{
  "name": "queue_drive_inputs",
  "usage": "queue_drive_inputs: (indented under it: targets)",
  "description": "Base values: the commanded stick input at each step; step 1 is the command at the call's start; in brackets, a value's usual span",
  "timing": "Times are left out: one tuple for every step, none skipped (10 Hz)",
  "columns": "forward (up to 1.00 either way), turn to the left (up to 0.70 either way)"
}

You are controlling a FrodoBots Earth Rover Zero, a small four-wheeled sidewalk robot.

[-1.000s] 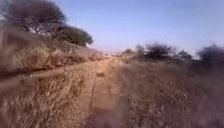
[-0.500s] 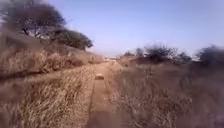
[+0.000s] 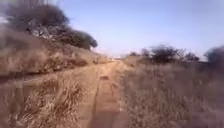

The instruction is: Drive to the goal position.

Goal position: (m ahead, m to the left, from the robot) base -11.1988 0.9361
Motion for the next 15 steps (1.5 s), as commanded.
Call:
queue_drive_inputs:
  targets:
    - [0.70, 0.00]
    - [0.70, 0.00]
    - [0.70, 0.00]
    - [0.70, 0.00]
    - [0.70, 0.00]
    - [0.70, 0.00]
    - [0.70, 0.00]
    - [0.70, 0.00]
    - [0.70, 0.00]
    - [0.64, 0.00]
    - [0.57, 0.00]
    - [0.50, 0.00]
    - [0.43, 0.00]
    - [0.36, 0.00]
    - [0.29, 0.00]
